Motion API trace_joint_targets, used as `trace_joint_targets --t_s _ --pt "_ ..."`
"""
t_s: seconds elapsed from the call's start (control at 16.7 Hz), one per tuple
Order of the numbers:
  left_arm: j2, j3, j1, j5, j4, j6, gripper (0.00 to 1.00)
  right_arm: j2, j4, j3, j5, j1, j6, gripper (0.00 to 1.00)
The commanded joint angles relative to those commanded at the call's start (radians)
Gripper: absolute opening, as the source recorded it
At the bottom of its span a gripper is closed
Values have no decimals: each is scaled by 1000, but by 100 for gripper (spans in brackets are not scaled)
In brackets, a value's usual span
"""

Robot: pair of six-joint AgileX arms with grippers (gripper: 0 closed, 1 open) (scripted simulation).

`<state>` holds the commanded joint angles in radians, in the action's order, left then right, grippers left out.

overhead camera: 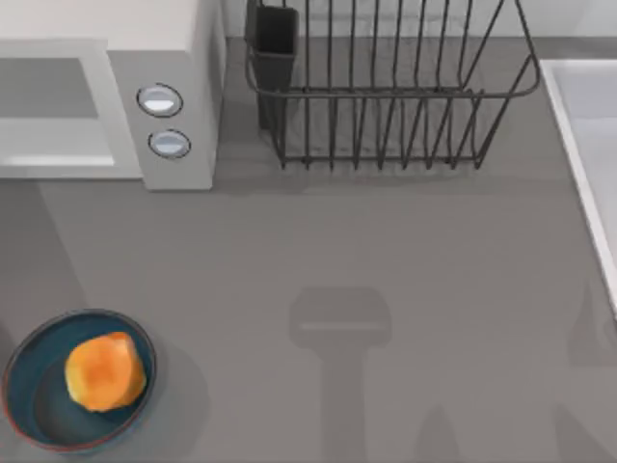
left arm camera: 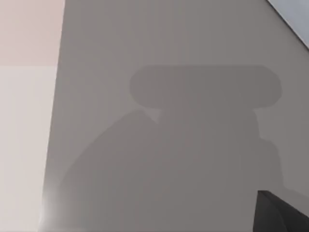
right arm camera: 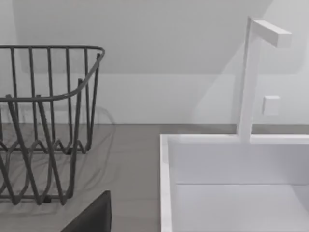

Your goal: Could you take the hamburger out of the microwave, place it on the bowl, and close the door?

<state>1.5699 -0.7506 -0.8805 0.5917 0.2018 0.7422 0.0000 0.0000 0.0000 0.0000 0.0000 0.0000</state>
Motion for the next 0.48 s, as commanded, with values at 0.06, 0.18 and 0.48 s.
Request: trace_joint_targets --t_s 0.06,0.18,0.48 --pt "-2 2 1 -1 -1 -1 0 0 0 0 0 0 0 100" --pt "-2 2 1 -1 -1 -1 0 0 0 0 0 0 0 100" --pt "-73 73 69 -43 -26 -73 0 0 0 0 0 0 0 100"
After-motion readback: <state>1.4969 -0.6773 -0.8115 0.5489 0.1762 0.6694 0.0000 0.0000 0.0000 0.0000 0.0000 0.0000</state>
